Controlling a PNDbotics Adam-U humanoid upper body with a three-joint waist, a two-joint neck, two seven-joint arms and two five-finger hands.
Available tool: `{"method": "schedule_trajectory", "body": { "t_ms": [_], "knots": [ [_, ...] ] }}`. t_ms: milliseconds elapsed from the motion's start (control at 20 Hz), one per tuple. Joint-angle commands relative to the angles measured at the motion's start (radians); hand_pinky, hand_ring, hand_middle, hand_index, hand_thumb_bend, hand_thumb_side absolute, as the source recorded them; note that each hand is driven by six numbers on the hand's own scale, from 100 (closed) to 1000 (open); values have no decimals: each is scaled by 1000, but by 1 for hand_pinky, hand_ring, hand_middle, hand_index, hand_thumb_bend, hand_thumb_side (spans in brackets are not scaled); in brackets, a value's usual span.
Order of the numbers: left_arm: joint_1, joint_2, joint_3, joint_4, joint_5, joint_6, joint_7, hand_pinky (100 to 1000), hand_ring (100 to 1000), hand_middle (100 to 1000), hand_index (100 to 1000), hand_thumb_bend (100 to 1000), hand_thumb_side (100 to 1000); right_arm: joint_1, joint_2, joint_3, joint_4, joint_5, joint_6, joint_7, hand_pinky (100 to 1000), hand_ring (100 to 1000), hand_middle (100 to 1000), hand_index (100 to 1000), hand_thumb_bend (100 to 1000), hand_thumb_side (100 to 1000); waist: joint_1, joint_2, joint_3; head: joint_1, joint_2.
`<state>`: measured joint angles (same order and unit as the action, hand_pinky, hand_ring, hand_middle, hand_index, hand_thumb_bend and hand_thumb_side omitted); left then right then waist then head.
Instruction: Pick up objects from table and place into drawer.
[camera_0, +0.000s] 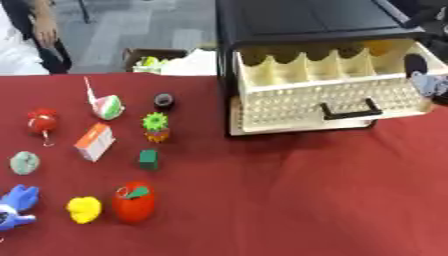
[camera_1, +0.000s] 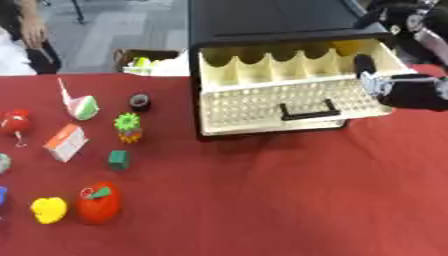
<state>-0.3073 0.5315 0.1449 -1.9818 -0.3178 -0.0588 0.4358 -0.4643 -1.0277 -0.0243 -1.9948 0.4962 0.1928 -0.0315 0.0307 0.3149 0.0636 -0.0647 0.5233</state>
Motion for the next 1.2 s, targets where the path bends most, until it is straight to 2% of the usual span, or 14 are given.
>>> {"method": "schedule_trajectory", "body": {
  "t_ms": [50, 200, 400, 450, 500, 550, 700, 850, 1050, 1200],
  "knots": [
    [-13, 44, 8, -18, -5, 4, 12, 655, 819, 876, 1000, 100, 914, -23, -12, -3, -5, -71, 27, -172, 100, 183, 144, 771, 100, 430, 1, -17, 5, 37, 16],
    [-20, 55, 6, -18, -14, 17, 21, 657, 818, 871, 1000, 100, 910, -41, 3, 12, -5, -124, 31, -288, 100, 219, 172, 756, 100, 481, 5, -16, 15, 52, 38],
    [-28, 78, 3, -18, -40, 54, 39, 656, 811, 854, 1000, 100, 897, -80, 42, 24, -5, -186, 8, -395, 108, 338, 301, 763, 100, 553, 12, -13, 29, 53, 62],
    [-30, 84, 1, -18, -49, 65, 44, 650, 806, 848, 1000, 100, 894, -88, 50, 27, -5, -198, 4, -412, 185, 403, 368, 767, 100, 555, 14, -12, 32, 50, 66],
    [-32, 95, -2, -18, -57, 78, 46, 650, 806, 847, 1000, 100, 896, -98, 60, 30, -5, -208, 0, -425, 212, 426, 393, 769, 100, 554, 16, -12, 36, 44, 73],
    [-33, 108, -6, -18, -66, 91, 45, 652, 804, 844, 1000, 100, 901, -108, 70, 32, -5, -216, -6, -436, 280, 471, 443, 769, 100, 558, 18, -11, 39, 37, 81],
    [-39, 147, -17, -18, -92, 134, 40, 659, 803, 834, 1000, 100, 897, -130, 97, 37, -5, -232, -18, -453, 366, 524, 498, 768, 100, 556, 22, -9, 49, 13, 103],
    [-46, 191, -33, -18, -118, 180, 21, 672, 806, 830, 976, 100, 886, -152, 129, 39, -5, -240, -49, -473, 493, 590, 566, 768, 100, 567, 27, -6, 52, -11, 114],
    [-61, 253, -54, -18, -162, 246, -29, 686, 806, 815, 937, 100, 870, -167, 176, 34, -5, -241, -96, -539, 530, 610, 587, 767, 100, 541, 29, -3, 49, -54, 116],
    [-76, 298, -69, -18, -200, 293, -79, 697, 808, 813, 920, 100, 868, -165, 202, 28, -5, -233, -123, -601, 538, 613, 590, 766, 100, 532, 28, -3, 43, -112, 109]
  ]
}}
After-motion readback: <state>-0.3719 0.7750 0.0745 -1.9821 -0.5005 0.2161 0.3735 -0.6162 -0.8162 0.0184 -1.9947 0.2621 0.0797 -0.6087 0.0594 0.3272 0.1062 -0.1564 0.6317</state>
